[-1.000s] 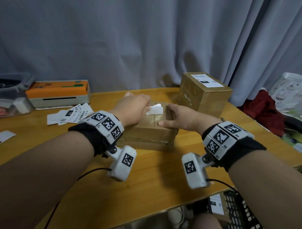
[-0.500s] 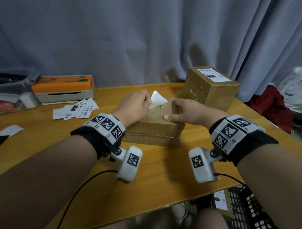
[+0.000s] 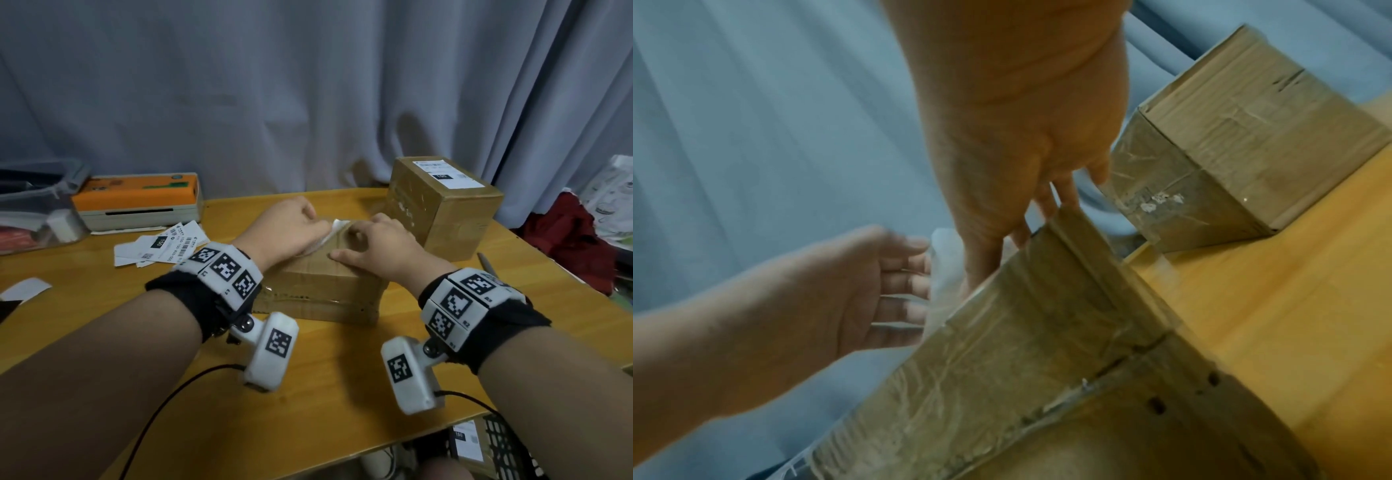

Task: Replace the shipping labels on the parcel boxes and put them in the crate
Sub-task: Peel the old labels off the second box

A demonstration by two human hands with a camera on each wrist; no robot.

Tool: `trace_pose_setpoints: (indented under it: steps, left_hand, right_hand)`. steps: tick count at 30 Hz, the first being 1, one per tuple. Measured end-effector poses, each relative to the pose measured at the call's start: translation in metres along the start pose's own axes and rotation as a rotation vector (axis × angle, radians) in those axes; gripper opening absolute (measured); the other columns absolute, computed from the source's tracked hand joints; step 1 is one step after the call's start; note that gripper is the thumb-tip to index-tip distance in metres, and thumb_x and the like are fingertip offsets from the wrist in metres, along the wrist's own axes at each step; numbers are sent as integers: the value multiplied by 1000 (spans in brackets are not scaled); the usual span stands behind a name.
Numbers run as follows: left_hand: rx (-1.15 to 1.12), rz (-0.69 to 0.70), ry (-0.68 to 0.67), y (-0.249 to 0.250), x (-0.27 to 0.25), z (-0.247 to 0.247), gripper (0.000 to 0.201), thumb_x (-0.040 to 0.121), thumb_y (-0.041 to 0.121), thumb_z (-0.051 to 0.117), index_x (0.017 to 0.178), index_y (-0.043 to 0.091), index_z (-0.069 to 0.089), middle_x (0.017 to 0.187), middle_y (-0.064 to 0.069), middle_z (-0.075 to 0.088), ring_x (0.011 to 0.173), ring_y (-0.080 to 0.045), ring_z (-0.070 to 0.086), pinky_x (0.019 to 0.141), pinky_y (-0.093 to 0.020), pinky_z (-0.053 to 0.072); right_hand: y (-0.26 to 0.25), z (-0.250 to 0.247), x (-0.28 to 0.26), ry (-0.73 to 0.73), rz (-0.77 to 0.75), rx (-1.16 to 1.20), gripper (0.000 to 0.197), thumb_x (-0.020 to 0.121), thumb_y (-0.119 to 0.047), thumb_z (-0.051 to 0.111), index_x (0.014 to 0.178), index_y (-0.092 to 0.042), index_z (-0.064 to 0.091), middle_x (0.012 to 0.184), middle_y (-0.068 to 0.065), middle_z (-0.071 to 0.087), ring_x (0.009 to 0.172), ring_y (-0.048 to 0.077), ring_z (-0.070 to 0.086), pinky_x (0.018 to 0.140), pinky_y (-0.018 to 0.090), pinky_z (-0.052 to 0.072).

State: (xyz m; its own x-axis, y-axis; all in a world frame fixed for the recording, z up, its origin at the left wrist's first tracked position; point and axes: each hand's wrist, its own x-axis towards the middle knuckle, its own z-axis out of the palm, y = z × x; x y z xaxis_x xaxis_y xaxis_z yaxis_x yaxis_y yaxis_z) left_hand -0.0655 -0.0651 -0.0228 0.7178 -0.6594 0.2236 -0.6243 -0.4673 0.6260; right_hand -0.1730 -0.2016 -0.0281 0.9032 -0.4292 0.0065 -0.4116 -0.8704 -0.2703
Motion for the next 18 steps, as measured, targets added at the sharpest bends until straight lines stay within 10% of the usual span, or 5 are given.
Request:
trace_pose_setpoints:
  steps: [5, 12, 18]
  left_hand:
    - [318, 83, -104, 7, 6, 0, 33, 78, 41, 70, 93, 13, 61, 90, -1, 64, 88, -22, 60, 75, -34, 47]
    - [118, 48, -28, -6, -2, -11, 16, 85, 22, 65, 78, 8, 62, 68, 2, 60, 62, -11, 54, 47, -8, 35]
    - [-81, -10, 30, -16, 0, -17, 16, 89, 16, 61, 74, 12, 55, 68, -2, 61, 59, -7, 54, 57, -17, 41]
  right_hand:
    - [4, 0, 1, -13, 33, 102, 72, 75, -69, 57, 134, -28, 48, 130, 7, 40, 126, 30, 37, 106, 43, 35]
    - [-5, -1, 1, -33, -68, 59, 53, 84, -56, 57, 129, -30, 54, 128, 4, 43, 121, 25, 45, 104, 42, 39]
    - [-17, -3, 4, -108, -24, 16, 49, 82, -61, 56, 124, -34, 54, 123, 2, 41, 108, 24, 53, 97, 40, 45]
